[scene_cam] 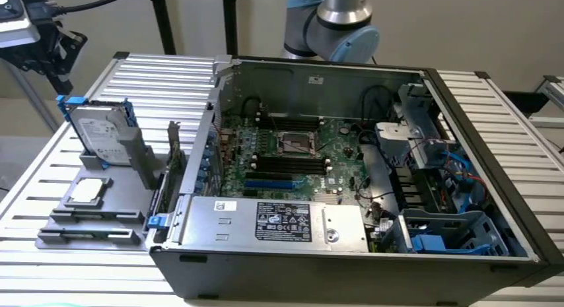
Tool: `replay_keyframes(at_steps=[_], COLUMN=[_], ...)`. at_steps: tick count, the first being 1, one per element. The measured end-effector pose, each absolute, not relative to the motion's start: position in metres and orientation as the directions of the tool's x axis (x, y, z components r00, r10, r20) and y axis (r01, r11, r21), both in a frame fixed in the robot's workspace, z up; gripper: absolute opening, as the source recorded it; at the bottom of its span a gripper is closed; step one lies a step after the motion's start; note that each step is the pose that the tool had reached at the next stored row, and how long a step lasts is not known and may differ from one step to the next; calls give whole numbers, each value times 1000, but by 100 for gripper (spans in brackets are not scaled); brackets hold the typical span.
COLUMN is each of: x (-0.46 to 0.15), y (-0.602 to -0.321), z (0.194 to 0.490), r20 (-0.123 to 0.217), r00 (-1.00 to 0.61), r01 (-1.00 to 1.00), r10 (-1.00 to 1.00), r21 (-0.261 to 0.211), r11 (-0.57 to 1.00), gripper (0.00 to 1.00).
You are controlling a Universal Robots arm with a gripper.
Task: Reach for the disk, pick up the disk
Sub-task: 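Reach for the disk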
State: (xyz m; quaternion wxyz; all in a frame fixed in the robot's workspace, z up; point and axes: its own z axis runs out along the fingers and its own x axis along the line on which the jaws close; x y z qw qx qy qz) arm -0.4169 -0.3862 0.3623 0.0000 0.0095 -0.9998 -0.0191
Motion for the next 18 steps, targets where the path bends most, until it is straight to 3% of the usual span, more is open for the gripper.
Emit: replay_keyframes(at_steps=[9, 18], x=[-419, -419], y=[-378, -378], z=[362, 362], r20=[0, 0], r00=[-1000, -983], r01=[-24, -184], r10=[-24, -184], r21=[38, 38], r11=[999, 982], gripper=[11, 11])
